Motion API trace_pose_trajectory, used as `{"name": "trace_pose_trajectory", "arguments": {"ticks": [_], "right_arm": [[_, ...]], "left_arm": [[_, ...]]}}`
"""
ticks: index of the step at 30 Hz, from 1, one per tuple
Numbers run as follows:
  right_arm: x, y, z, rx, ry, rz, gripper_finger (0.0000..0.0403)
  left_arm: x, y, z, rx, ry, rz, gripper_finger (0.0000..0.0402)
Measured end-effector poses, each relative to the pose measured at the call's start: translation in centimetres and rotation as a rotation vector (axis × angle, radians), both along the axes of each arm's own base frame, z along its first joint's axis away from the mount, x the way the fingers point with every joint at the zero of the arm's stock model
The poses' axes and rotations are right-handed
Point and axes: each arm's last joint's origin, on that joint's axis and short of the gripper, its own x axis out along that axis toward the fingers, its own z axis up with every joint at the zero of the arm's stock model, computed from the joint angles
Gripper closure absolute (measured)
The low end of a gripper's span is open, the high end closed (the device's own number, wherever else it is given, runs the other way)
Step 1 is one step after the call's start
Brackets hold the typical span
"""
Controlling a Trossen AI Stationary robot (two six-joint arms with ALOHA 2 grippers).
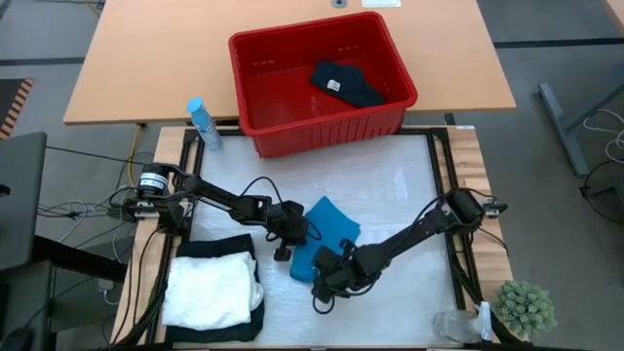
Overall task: Fold Laundry from Bin
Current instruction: Fold the blue shorts from the red bin
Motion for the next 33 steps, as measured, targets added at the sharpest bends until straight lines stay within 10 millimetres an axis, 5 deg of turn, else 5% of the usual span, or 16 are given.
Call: {"name": "trace_pose_trajectory", "arguments": {"ticks": [33], "right_arm": [[-1.0,-3.9,2.8,0.157,0.028,-0.369,0.0383]], "left_arm": [[-0.2,-0.7,0.2,-0.37,0.103,0.021,0.04]]}}
